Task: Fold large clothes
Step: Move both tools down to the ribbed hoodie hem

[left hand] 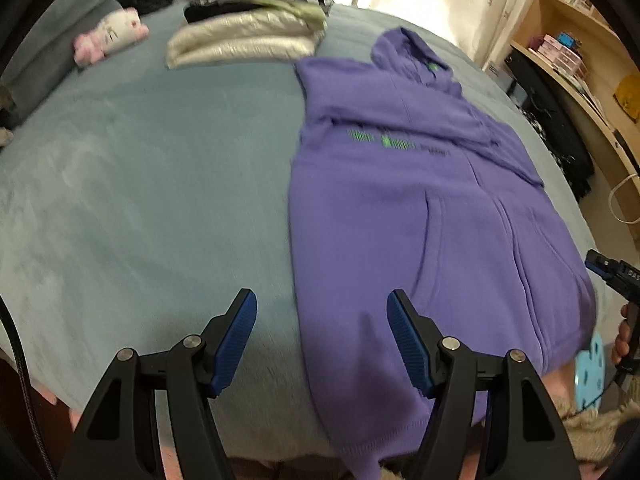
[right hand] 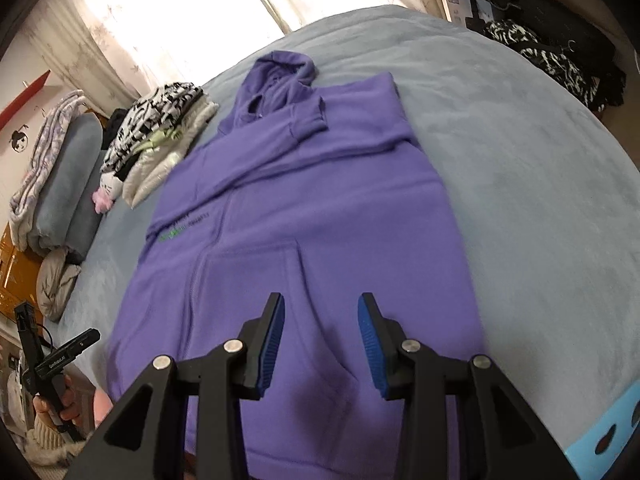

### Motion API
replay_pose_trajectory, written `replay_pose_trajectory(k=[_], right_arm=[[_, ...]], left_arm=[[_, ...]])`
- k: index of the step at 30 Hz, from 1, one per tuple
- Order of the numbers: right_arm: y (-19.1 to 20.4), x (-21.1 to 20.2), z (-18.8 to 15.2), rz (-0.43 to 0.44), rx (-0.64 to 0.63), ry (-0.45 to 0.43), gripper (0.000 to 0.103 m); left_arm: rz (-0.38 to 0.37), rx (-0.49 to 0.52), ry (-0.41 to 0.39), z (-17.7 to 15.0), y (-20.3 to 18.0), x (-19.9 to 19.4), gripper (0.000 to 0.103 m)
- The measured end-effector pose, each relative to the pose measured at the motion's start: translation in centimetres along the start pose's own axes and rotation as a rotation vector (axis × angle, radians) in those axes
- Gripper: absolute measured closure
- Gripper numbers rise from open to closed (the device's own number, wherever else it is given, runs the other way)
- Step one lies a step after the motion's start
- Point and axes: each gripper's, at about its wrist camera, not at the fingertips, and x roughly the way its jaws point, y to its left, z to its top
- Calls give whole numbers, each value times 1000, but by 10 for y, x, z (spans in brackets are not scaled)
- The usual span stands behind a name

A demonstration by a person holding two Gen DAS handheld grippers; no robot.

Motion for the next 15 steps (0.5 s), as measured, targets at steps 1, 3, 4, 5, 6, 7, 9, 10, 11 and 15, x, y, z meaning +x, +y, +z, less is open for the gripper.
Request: replay_pose_trajectory(k=[1,3,4,5,6,7,9,10,11,15], right_arm=[[-4,-2,-4,-5,-3,6,65],[-12,-7,-11,-16,-6,18,65],[-16,-9,-15,-23,-6,24,65],[-20,-12,-19,-31,-6,29,65],[-24,-14,-21,-38,-5,32,65],[-28,-17,-24,-48,-3,34,65],[-36,-22,-29,-54,5,37,65],[-39,-24,-31,-52,11,37,65],[-43,-27,-33,-45,17,37,65],[-47,-37,-38,-45,15,29,65]], left_arm=[[-17,-9,11,-5,1,2,37],[-53,-22,34,-12,2,7,37],[-63,-23,40,-14,2,9,37],[-70,-20,42,-18,1,10,37],[-77,-17,42,-20,1,11,37],[-86,-17,43,-22,0,12,37],[-109,-27,48,-23,1,15,37],[-119,-31,51,-24,1,16,37],[-127,-35,53,-24,1,17,37],[-151,-41,60,-25,2,19,37]])
